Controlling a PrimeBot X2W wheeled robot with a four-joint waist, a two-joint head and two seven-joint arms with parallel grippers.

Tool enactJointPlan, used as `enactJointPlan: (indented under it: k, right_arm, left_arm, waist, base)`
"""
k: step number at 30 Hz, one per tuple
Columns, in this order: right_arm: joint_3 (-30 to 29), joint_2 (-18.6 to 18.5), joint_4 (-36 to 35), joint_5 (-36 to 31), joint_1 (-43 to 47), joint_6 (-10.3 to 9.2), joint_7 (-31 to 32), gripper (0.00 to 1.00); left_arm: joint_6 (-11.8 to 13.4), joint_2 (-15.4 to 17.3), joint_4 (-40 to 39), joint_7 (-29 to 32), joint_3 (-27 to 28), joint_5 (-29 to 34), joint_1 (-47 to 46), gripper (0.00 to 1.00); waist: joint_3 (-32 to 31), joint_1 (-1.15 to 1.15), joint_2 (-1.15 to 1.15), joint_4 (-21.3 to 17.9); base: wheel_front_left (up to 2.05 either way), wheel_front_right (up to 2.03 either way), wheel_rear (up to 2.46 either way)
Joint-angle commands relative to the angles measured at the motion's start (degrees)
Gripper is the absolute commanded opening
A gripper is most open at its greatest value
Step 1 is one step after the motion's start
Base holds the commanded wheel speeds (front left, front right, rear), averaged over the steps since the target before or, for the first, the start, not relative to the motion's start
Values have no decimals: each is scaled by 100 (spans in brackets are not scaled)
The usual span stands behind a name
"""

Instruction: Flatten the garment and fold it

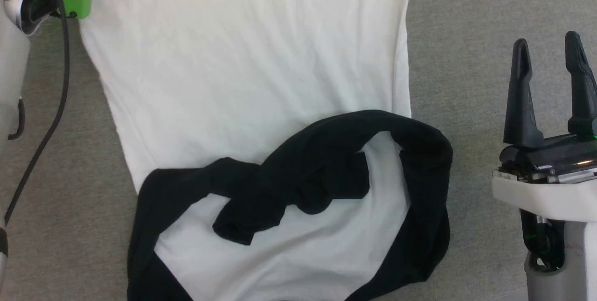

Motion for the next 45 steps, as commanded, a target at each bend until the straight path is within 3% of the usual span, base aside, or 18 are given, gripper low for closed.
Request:
enactJointPlan:
  k: [1,6,7,8,14,20,21,24,29,33,40,45]
  right_arm:
    - [-7,10,-19,-68,-85,-9,-27,100]
    - [-30,11,0,-161,-90,-9,-27,100]
    - [-29,11,10,-180,-97,-9,-27,100]
    - [-28,11,19,-196,-106,-9,-27,100]
    - [-239,-71,-36,-259,-302,-9,-27,100]
    - [-336,-589,-3,-241,-821,-9,-27,100]
    - [-169,-1059,291,-192,-1228,-9,261,100]
    - [133,-1619,487,-129,-1845,-9,917,100]
    - [862,-2273,975,506,-2920,-9,2608,100]
    - [1451,-2786,1779,1097,-3860,-9,4129,100]
    - [2690,-3385,2845,2049,-5179,-9,6292,100]
    - [3052,-3414,3335,2312,-5819,-9,6921,100]
  left_arm:
    - [2,57,-21,165,-92,-170,-77,100]
    - [2,242,-245,768,-477,-629,6,100]
    - [2,294,-301,816,-548,-687,16,3]
    - [2,323,-342,830,-596,-727,26,0]
    - [1,397,-523,376,-546,-1049,30,0]
    - [1,483,-992,-45,-797,-1274,184,0]
    - [1,513,-1333,-265,-1033,-1372,304,0]
    - [1,510,-1640,-490,-1221,-1444,354,0]
    - [1,521,-1995,-784,-1489,-1415,346,0]
    - [1,495,-2241,-963,-1669,-1393,285,0]
    - [1,367,-2427,-1256,-1863,-1294,23,0]
    - [1,227,-2506,-1450,-1979,-1276,-180,0]
  waist:
    - [234,-1,0,-217]
    - [242,-1,0,-161]
    - [239,-1,0,-140]
    - [229,-1,0,-119]
    - [29,-1,0,61]
    - [-378,-1,0,350]
    - [-550,-1,0,552]
    - [-631,-1,0,760]
    - [-624,-1,0,972]
    - [-494,-1,0,1133]
    - [-138,-1,0,1457]
    - [154,-1,0,1668]
  base:
    - [0,0,0]
    - [0,0,0]
    - [0,0,0]
    - [0,0,0]
    - [0,0,0]
    - [0,0,0]
    - [0,0,0]
    - [0,0,0]
    - [0,0,0]
    - [0,0,0]
    - [0,0,0]
    - [0,0,0]
